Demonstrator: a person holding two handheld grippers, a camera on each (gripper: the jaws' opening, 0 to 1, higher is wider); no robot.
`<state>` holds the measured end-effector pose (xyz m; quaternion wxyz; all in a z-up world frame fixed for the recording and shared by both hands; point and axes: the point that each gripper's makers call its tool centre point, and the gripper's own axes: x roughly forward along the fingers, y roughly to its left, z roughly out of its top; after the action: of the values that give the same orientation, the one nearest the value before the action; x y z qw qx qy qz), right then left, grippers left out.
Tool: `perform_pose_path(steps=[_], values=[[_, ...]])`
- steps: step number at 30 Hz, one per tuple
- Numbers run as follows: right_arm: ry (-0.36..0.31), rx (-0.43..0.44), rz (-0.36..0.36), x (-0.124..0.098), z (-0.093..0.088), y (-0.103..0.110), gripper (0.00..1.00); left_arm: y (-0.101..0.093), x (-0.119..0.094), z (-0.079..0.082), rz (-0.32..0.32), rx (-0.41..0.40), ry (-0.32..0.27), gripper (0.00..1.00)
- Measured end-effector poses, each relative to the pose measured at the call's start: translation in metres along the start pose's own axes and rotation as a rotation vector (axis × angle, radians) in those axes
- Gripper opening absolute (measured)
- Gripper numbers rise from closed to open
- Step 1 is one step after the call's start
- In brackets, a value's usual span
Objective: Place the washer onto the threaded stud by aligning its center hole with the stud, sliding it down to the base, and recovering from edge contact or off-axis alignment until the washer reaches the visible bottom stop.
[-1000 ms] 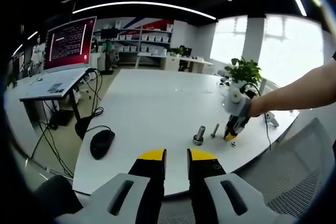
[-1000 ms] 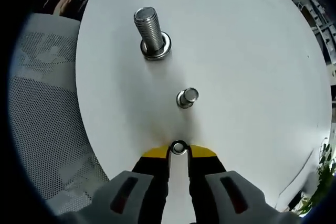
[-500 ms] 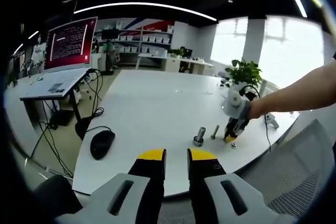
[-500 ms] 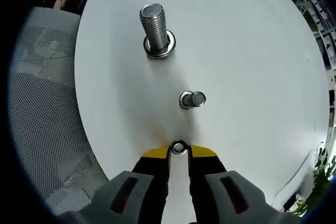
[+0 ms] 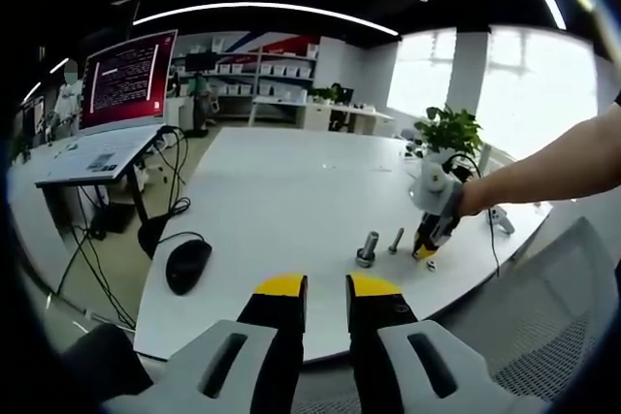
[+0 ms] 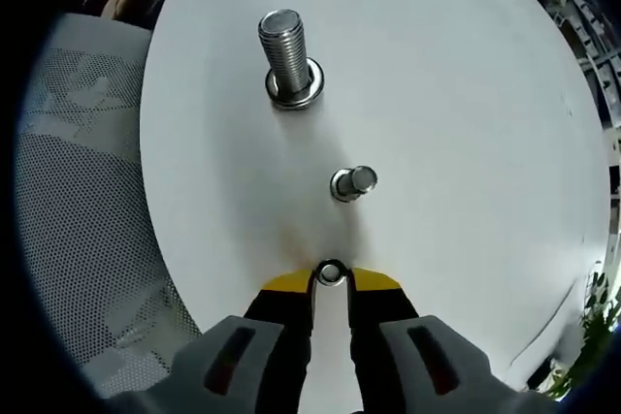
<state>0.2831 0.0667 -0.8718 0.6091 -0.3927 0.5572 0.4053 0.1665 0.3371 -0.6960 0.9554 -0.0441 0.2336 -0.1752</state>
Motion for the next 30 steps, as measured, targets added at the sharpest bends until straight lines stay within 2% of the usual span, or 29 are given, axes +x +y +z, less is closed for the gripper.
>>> perform_pose_path(steps=[11,19,25,30], values=[[-0.006,-0.023,-0.014,-0.003,-0.001,0.002,0.14,-0.002,0.0,-0.001,-0.01,0.006,0.012,0.14],[-0.066,-0.014,-0.003,-0.029,0.009,0.004,0.14,-0.002,0.0,-0.001,-0.011,0.003,0.006,0.14],[-0.1,-0.009,-0.021,-0.052,0.021,0.003,0.14,-0.002,0.0,0.0,-0.01,0.0,-0.001,0.14],[-0.107,-0.008,-0.028,-0.064,0.025,0.001,0.14,-0.002,0.0,0.0,-0.012,0.001,0.001,0.14]])
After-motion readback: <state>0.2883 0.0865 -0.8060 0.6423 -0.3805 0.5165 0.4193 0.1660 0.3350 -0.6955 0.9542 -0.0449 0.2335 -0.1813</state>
